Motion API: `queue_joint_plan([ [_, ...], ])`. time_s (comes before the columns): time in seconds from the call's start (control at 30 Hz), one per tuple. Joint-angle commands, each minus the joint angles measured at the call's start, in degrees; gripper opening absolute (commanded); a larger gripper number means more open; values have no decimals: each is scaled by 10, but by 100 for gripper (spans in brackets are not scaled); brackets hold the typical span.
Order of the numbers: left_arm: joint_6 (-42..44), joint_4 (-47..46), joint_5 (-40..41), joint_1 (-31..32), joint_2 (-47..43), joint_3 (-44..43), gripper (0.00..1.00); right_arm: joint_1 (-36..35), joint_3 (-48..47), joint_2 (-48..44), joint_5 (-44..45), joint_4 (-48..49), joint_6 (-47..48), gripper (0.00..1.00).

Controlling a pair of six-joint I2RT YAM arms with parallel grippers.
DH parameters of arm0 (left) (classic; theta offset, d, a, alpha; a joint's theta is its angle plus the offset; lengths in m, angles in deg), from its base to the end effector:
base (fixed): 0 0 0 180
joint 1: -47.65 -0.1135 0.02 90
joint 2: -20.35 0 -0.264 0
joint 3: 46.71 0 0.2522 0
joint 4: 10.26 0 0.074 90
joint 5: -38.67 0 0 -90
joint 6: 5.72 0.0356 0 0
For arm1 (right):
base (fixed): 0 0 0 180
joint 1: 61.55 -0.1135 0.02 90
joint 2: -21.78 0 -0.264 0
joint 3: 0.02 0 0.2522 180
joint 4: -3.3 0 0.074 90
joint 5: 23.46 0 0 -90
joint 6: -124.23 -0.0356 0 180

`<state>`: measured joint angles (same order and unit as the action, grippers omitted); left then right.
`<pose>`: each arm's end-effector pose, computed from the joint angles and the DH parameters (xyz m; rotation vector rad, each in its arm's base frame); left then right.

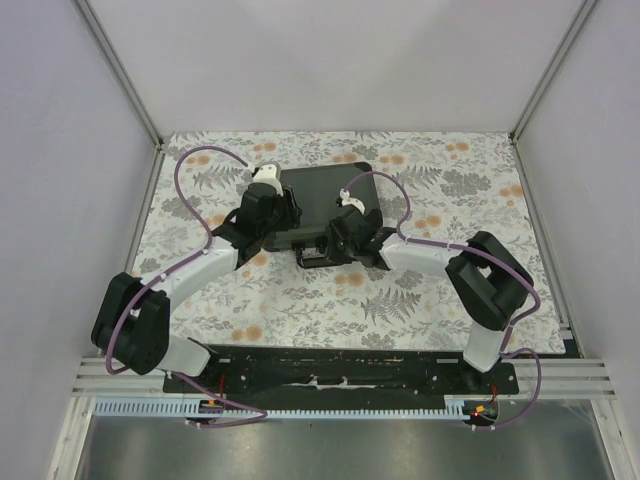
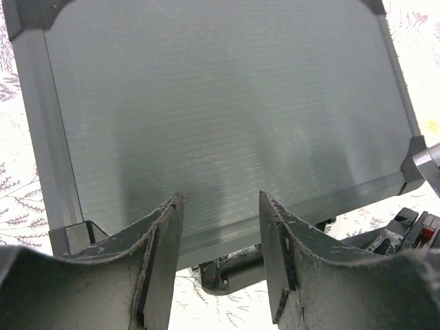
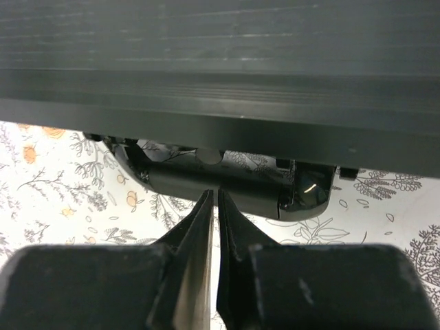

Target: Pack up texas hold em set

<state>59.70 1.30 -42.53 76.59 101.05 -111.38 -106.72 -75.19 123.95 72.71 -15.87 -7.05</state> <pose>0.2796 -0.1484 0.2538 -0.0177 2.0729 -0.4225 0.2679 0.2641 0.1782 -0.0301 2.4524 0.5793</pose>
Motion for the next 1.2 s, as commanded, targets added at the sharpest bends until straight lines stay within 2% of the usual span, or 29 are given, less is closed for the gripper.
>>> queue_joint_plan([
  [0.0, 5, -21, -2, -3, 9, 12, 54, -4, -29, 18, 11, 22, 6, 12],
  [0.33, -7, -27, -5, -3, -1, 66, 52, -4, -22, 41, 27, 67, 7, 12],
  [0.7, -11, -22, 10, -3, -13, 84, 50, -11, -24, 75, 62, 82, 10, 12],
  [0.87, 4, -4, 24, -4, -18, 39, 51, -13, -10, 84, 87, 107, -4, 12],
  [1.17, 52, 47, 24, -34, 10, -123, 59, -13, 12, 86, 114, 128, -25, 12],
])
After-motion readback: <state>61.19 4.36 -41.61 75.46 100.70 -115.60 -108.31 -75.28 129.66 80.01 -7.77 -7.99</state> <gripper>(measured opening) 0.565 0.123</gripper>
